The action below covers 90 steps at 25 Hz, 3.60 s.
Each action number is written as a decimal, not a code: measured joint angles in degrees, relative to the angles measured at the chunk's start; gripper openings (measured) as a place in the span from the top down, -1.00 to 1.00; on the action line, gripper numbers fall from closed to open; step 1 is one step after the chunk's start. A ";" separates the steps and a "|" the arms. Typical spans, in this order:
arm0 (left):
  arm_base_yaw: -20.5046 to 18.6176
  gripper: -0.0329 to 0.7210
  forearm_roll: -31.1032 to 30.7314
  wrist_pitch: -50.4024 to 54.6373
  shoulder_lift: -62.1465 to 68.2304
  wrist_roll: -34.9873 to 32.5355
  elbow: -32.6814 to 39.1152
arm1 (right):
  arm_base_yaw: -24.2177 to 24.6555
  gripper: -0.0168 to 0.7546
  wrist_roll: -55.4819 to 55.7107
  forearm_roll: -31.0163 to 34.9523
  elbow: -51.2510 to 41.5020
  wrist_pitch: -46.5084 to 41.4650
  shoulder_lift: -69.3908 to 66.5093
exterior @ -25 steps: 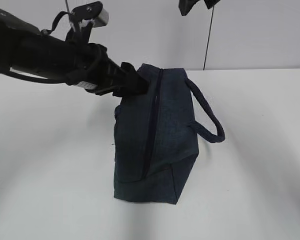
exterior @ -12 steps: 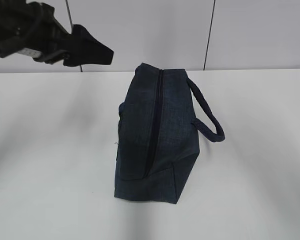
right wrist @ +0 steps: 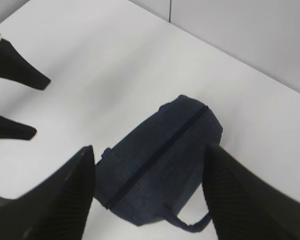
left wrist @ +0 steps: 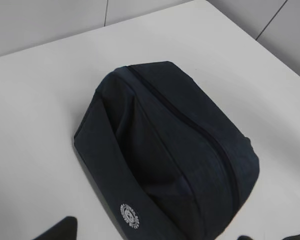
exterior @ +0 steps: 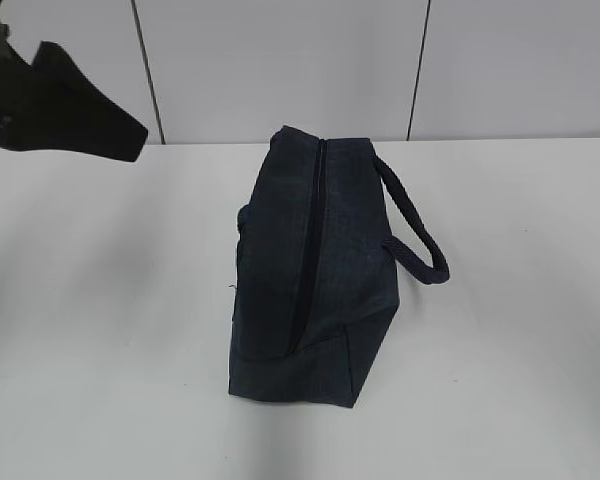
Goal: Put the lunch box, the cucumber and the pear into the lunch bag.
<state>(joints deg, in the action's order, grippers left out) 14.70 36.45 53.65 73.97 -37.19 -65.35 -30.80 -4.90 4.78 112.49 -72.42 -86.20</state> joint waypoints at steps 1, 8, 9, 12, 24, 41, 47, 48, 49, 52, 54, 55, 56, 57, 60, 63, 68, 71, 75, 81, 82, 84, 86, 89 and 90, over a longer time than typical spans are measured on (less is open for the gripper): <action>0.00 -0.50 -1.05 1.31 -1.17 1.76 0.00 | 0.00 -0.38 -0.71 0.00 -2.61 0.00 2.06; 0.00 -0.48 -6.73 10.94 -8.75 9.96 0.04 | 0.00 -0.38 -5.44 0.00 -21.62 0.00 16.27; 0.00 -0.48 -7.66 11.46 -9.87 11.46 0.04 | 0.00 -0.38 -5.96 0.00 -25.18 0.00 19.15; 0.00 -0.48 -11.76 12.17 -13.91 16.20 0.04 | 0.00 -0.38 -7.36 0.09 -33.63 0.00 26.50; 0.00 -0.48 -24.79 17.85 -33.10 28.13 5.52 | 0.00 -0.38 -11.44 0.09 -58.90 5.70 53.70; 0.00 -0.42 -34.52 16.48 -65.52 37.74 29.08 | 0.00 -0.38 -6.94 0.09 -80.57 6.35 72.29; 0.00 -0.42 -36.11 17.37 -74.10 37.79 29.34 | 0.00 -0.38 -3.21 -1.93 -84.00 6.35 80.64; 0.00 -0.42 -36.45 18.36 -74.57 37.79 29.34 | 0.00 -0.38 -1.72 -3.22 -84.10 6.35 82.00; 0.00 -0.42 -37.38 19.11 -74.75 37.79 29.67 | 0.00 -0.38 0.44 -4.78 -84.10 6.35 83.13; 0.00 -0.42 -38.17 19.48 -74.75 37.79 31.17 | 0.00 -0.38 4.90 -8.58 -84.10 6.35 86.51; 0.00 -0.42 -38.21 19.62 -74.75 37.79 31.92 | 0.00 -0.38 5.59 -9.18 -84.10 6.35 87.10; 0.00 -0.42 -38.16 19.44 -74.75 37.79 32.04 | 0.00 -0.38 5.83 -9.28 -84.10 6.35 87.10; 0.00 -0.42 -37.84 18.93 -74.75 37.79 32.10 | 0.00 -0.38 6.10 -9.39 -84.10 6.35 87.10; 0.00 -0.42 -37.34 18.15 -74.78 37.79 32.17 | 0.00 -0.38 6.08 -9.39 -84.10 6.35 87.10; 0.00 -0.42 -36.45 15.29 -74.78 37.79 32.80 | 0.00 -0.38 6.08 -9.39 -84.10 6.35 87.10; 0.00 -0.40 -36.45 14.17 -74.78 37.79 33.11 | 0.00 -0.38 6.08 -9.39 -84.10 6.35 87.10; 0.00 -0.38 -36.45 14.17 -74.78 37.79 33.11 | 0.00 -0.38 6.08 -9.49 -84.10 6.35 87.10; 0.00 -0.34 -36.45 14.17 -74.78 37.79 33.11 | 0.00 -0.38 6.08 -9.49 -84.10 6.35 87.10; 0.00 -0.29 -37.95 11.45 -74.78 37.79 33.72 | 0.00 -0.38 6.08 -9.49 -84.10 6.35 87.10; 0.00 -0.20 -37.56 10.25 -74.78 37.79 34.98 | 0.00 -0.38 6.13 -9.49 -84.10 6.35 87.10; 0.00 -0.18 -37.36 10.25 -74.78 37.79 35.01 | 0.00 -0.38 6.13 -9.49 -84.10 6.35 87.10; 0.00 -0.16 -37.31 10.25 -74.78 37.79 35.05 | 0.00 -0.38 6.13 -9.49 -84.10 6.35 87.10; 0.00 -0.14 -37.31 10.25 -74.78 37.79 35.11 | 0.00 -0.38 6.13 -9.49 -84.10 6.35 87.10; 0.00 -0.13 -37.31 10.25 -74.78 37.79 35.11 | 0.00 -0.38 6.13 -9.49 -84.10 6.35 87.10; 0.00 -0.13 -37.31 10.25 -74.78 37.79 35.11 | 0.00 -0.38 6.13 -9.49 -84.10 6.35 87.10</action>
<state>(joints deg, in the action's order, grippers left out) 14.70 -0.86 63.91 -0.81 0.59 -30.24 -30.80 1.22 -4.72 28.39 -66.07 0.90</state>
